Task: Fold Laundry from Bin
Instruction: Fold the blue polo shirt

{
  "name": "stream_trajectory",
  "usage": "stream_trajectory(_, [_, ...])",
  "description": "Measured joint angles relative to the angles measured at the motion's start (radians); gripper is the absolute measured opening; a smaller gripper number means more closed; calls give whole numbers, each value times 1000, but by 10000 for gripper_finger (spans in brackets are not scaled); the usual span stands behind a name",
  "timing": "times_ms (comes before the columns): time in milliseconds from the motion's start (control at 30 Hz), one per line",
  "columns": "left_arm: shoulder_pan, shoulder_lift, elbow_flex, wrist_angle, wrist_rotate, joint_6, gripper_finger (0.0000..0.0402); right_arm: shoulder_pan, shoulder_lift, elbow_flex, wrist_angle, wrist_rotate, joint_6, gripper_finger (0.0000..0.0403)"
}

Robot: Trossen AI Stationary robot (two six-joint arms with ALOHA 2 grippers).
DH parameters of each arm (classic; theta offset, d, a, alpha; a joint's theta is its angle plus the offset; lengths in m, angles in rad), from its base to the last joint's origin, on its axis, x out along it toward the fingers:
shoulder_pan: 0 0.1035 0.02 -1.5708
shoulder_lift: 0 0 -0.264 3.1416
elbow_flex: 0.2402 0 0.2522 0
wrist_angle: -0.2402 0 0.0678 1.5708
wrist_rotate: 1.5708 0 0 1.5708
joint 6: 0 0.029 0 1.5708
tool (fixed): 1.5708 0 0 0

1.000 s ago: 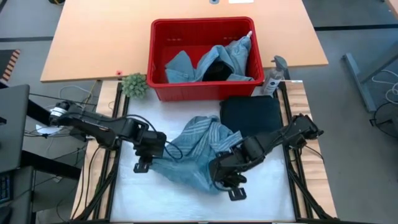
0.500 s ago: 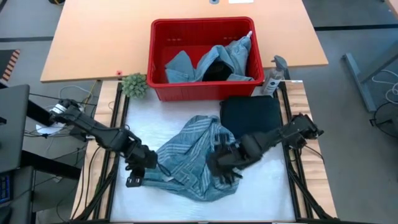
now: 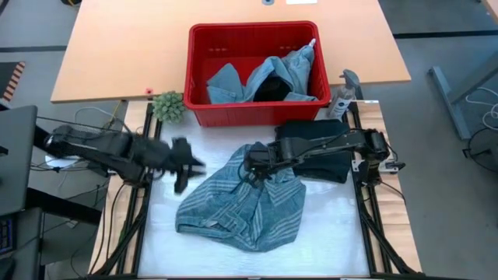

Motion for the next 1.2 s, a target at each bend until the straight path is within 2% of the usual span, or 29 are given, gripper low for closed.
stream_trajectory(67, [89, -15, 0, 13, 54, 38, 126, -16, -1, -20, 22, -8, 48, 215])
stream_trajectory(200, [235, 10, 0, 92, 254, 140, 126, -23, 0, -34, -2, 4, 115, 215])
stream_trajectory(400, [379, 111, -1, 141, 414, 262, 126, -16, 7, -35, -42, 27, 149, 215])
stream_trajectory(600, [439, 214, -1, 141, 496, 329, 126, -1, 77, -35, -79, 32, 188, 215])
stream_trajectory(800, [448, 254, -1, 150, 508, 362, 126, 1, 139, -34, -136, -9, 230, 210])
stream_trajectory(900, [448, 258, 0, 158, 508, 380, 126, 5, 165, -35, -137, -29, 243, 170])
stream_trajectory(1067, [449, 259, -1, 155, 479, 391, 126, 10, 158, -33, -139, -40, 226, 29])
stream_trajectory(1200, [449, 261, -1, 152, 434, 407, 126, 19, 142, 0, -177, -37, 220, 16])
